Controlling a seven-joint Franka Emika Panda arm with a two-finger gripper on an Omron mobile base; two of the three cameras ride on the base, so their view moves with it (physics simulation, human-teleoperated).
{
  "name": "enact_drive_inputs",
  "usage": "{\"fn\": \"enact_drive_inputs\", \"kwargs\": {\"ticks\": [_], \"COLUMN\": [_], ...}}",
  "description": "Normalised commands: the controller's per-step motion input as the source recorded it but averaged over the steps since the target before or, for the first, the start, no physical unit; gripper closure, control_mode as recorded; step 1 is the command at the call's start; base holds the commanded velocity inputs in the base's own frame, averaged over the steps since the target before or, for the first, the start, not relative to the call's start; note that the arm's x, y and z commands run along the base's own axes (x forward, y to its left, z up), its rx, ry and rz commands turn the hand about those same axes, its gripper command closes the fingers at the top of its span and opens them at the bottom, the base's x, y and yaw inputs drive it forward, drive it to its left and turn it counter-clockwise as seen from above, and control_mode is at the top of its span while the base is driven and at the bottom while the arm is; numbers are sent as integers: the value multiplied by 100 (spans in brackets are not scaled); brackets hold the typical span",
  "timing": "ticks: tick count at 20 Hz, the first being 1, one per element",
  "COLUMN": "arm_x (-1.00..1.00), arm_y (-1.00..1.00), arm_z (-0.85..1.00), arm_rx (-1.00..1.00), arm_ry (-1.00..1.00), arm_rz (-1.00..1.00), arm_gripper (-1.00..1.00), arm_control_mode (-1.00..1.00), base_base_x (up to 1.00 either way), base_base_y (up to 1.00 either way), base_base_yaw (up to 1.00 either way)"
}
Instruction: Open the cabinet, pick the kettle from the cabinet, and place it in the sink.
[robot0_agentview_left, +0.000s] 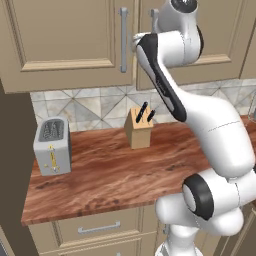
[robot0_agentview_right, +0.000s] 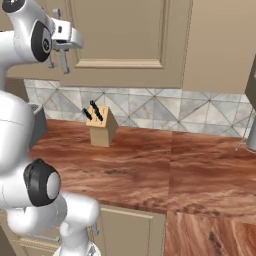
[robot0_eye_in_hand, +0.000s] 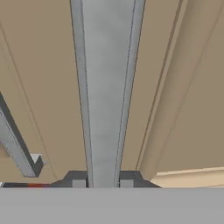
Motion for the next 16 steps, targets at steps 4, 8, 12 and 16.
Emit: {"fn": "enact_drive_inputs", "kwargs": {"ticks": [4,8,12,16], "arm_x": [-54,-48,-44,-47], "arm_y": [-43,-47,-51,-56], "arm_z": [0,0,0,0], "arm_rx": [6,7,7,6], "arm_ry": [1,4,6,5], "arm_rz": [3,4,4,4], "arm_gripper": [100,100,100,100], "arm_control_mode": [-100,-100,-100,-100], "base_base_x": [0,0,0,0], "base_base_y": [0,0,0,0], "base_base_yaw": [0,0,0,0]}}
